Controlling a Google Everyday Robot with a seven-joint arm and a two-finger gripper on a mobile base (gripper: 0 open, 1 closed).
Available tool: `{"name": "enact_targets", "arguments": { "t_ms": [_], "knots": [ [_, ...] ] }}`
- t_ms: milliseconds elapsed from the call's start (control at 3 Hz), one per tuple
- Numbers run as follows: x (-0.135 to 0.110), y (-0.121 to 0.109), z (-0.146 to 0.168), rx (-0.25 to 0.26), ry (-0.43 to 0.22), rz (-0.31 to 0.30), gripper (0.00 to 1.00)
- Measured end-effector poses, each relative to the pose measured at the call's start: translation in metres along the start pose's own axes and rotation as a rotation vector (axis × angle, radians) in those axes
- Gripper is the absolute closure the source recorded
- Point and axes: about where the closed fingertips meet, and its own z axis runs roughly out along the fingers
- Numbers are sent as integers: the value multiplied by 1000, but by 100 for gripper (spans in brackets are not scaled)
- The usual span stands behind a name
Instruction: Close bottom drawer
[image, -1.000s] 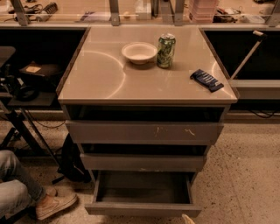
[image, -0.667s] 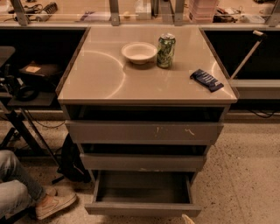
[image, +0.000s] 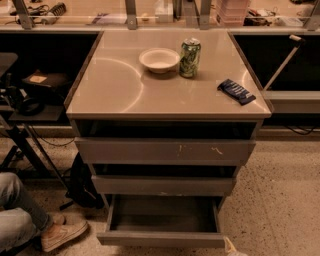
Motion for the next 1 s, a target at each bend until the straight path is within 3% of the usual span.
{"name": "enact_targets", "arguments": {
  "t_ms": [333, 667, 1000],
  "knots": [
    [24, -42, 4, 88, 0, 56, 0],
    [60, -59, 2, 92, 2, 135, 0],
    [60, -59, 2, 92, 2, 135, 0]
  ]
}}
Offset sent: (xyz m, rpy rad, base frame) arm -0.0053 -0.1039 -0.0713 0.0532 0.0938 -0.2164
